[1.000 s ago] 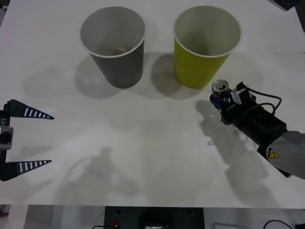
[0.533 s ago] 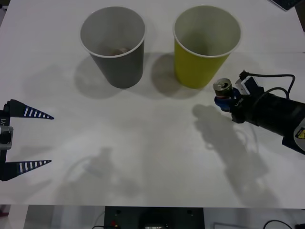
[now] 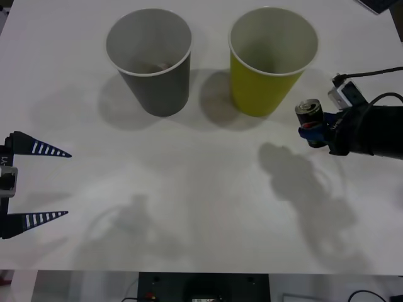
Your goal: Put the can into the green bin and the plastic bottle into the gray bin
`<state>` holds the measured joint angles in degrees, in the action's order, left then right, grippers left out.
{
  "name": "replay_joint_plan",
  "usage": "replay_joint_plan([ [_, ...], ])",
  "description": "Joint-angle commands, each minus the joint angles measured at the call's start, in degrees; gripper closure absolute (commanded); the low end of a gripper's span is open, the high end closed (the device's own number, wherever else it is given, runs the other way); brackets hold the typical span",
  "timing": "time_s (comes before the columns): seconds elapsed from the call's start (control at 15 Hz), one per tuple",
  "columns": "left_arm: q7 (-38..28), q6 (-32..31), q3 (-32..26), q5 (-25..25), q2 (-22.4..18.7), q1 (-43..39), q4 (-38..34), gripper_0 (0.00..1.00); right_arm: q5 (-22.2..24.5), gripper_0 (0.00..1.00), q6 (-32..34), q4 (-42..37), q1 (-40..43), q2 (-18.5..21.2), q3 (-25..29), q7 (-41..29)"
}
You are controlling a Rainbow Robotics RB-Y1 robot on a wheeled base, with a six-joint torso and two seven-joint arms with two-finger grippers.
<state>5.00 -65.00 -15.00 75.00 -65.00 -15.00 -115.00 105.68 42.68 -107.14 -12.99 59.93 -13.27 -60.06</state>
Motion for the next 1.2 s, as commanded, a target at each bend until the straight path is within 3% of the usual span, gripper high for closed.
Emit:
replay_joint_plan([
  [0.07,0.0,0.0,0.0,0.0,0.0,0.0,0.0,0.0,0.2,1.0,11.1,-1.6,0.0,-1.6,7.1,-3.7],
  [0.33,0.0,0.0,0.0,0.0,0.0,0.0,0.0,0.0,0.7,1.0,23.4,-5.3,-2.2,-1.6,13.6,-14.6],
  [0.53,0.0,0.0,0.0,0.0,0.0,0.0,0.0,0.0,0.8,1.0,31.5,-5.5,-6.8,-1.0,15.6,-20.1],
  [0.67,0.0,0.0,0.0,0.0,0.0,0.0,0.0,0.0,0.8,1.0,36.3,-5.5,-11.2,0.2,15.7,-23.6],
  [0.93,0.0,0.0,0.0,0.0,0.0,0.0,0.0,0.0,0.3,1.0,43.3,-2.1,-20.1,1.6,15.4,-23.5],
  [1.2,0.0,0.0,0.0,0.0,0.0,0.0,0.0,0.0,1.8,1.0,45.7,4.1,-32.3,1.6,7.9,-23.5],
])
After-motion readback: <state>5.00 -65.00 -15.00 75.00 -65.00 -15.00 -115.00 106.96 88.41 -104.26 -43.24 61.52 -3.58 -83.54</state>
